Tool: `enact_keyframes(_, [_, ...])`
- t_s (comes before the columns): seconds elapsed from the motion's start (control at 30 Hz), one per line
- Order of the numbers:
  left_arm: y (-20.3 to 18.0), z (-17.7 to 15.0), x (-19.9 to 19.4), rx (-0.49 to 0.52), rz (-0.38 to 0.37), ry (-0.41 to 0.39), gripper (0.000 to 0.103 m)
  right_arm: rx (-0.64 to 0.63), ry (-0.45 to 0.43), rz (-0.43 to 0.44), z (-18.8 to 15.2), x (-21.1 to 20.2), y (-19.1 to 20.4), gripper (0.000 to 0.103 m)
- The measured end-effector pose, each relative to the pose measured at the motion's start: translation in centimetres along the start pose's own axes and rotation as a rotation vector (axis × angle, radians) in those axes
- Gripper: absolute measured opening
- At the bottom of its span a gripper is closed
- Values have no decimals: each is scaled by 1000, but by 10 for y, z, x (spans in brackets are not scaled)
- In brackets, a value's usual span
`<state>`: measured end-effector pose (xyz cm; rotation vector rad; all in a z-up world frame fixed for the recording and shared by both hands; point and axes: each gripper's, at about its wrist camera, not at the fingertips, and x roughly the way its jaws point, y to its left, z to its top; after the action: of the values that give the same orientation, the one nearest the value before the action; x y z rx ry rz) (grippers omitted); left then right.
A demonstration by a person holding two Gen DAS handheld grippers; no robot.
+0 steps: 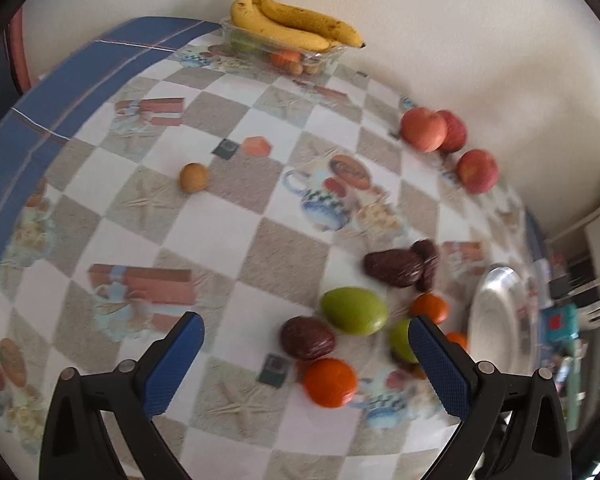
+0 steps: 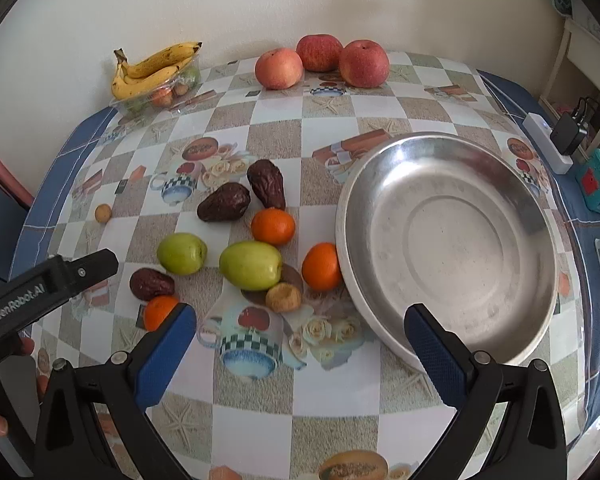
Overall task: Organize fruits
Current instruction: 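Move left tool toward a dark red date while right tool approaches a small brown kiwi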
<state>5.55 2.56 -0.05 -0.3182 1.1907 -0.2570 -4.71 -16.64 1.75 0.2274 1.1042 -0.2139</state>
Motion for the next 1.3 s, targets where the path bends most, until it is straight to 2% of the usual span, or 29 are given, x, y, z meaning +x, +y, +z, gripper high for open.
enact_keyframes(0.03, [-1, 2, 0, 0, -8, -8, 103, 5, 0, -3, 2, 2, -1, 103])
enact_keyframes(0.2, [-12, 10, 5, 77, 75, -39, 103, 18, 21, 44, 10, 10, -4, 103])
enact_keyframes(0.43, [-10, 17, 17, 61, 144, -7, 103, 7, -41, 33, 21, 0, -7, 103])
enact_keyframes(0.53, [-10, 16, 18, 63, 144, 5, 103, -14, -69, 12, 26, -5, -5, 103])
enact_keyframes(0.67, [-9, 10, 30, 67, 158, 73, 102, -39, -88, 18, 26, -8, -2, 102])
enact_keyframes(0.8, [-6, 4, 39, 59, 156, 115, 101, -54, -43, 50, 23, 0, 1, 87])
enact_keyframes(0.87, [-4, 1, 43, 48, 141, 140, 97, -66, 10, 78, 19, 11, 4, 77])
enact_keyframes(0.93, [-4, -1, 46, 43, 132, 161, 92, -75, 69, 97, 14, 23, 6, 63])
enact_keyframes(1.03, [-6, -5, 50, 58, 142, 189, 83, -89, 137, 90, 7, 38, 10, 52])
enact_keyframes(1.17, [-6, -9, 55, 53, 123, 225, 73, -98, 172, 74, 2, 50, 11, 47])
enact_keyframes(1.3, [0, -12, 56, 20, 93, 263, 57, -101, 186, 68, 2, 55, 11, 41])
